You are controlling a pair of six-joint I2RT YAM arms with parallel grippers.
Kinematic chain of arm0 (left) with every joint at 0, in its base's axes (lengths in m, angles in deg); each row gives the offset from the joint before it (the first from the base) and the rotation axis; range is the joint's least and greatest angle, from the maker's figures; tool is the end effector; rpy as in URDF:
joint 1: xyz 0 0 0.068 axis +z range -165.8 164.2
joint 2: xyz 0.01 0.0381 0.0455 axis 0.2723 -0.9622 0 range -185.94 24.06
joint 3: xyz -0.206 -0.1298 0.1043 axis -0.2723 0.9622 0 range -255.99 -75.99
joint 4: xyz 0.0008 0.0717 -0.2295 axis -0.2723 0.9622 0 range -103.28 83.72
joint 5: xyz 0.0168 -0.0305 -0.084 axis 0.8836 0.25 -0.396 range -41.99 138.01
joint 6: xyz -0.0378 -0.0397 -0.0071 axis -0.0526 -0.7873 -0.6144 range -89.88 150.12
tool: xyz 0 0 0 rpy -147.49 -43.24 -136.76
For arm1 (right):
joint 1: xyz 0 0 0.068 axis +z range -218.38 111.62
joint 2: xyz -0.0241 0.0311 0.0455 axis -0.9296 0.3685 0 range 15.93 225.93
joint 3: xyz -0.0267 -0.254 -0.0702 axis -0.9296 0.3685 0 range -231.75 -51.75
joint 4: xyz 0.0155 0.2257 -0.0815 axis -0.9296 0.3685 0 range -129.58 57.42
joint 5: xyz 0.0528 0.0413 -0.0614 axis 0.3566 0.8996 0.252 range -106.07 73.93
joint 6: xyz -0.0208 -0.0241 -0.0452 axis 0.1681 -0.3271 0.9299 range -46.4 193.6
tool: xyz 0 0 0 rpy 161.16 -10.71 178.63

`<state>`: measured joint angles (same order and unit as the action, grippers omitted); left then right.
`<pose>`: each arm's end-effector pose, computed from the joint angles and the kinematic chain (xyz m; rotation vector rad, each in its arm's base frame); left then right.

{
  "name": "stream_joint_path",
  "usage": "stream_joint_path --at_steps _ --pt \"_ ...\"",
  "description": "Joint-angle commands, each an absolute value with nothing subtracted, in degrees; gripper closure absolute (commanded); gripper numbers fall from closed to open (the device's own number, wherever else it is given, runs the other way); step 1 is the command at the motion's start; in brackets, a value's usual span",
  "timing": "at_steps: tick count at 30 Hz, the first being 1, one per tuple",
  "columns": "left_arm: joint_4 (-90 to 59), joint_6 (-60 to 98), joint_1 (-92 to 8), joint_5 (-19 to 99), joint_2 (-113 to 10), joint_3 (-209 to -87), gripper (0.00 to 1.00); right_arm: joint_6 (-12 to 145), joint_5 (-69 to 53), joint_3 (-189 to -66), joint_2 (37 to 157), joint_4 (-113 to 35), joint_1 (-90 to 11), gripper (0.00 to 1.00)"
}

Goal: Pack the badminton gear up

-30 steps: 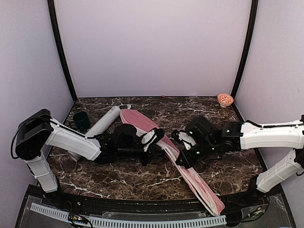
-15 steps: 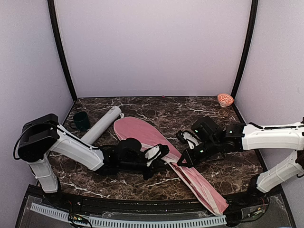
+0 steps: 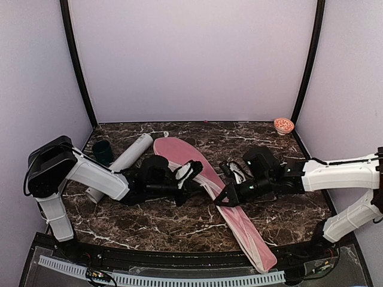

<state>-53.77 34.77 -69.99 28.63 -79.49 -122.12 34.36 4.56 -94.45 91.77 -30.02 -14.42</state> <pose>0.1977 -0.2952 0.1751 1.1640 1.5658 -0.9008 0.1404 0.2155 0.2161 -0.5356 2.5387 1.1462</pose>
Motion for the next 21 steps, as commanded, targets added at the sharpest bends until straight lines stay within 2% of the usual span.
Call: stream_joint_path --at_steps 1,6,10,16,21 --pt "-59.2 36.8 -70.3 24.3 -77.1 -119.2 1.0 40.3 6.2 -103.5 94.6 -26.9 -16.7 0.81" --pt "-61.7 38.3 -70.5 25.6 -74.7 -114.6 1.0 44.3 5.8 -110.1 98.7 -23.0 -21.1 0.69" --pt "-60.3 39.9 -70.5 26.0 -75.2 -114.8 1.0 48.5 5.0 -120.3 106.0 -17.8 -21.4 0.69" --pt "-60.0 40.4 -70.5 26.3 -74.7 -114.8 1.0 52.8 11.1 -131.7 119.3 -12.8 -20.8 0.69" --pt "-59.4 40.7 -70.5 26.3 -74.3 -114.7 1.0 54.9 11.4 -137.8 125.5 -9.1 -19.1 0.62"
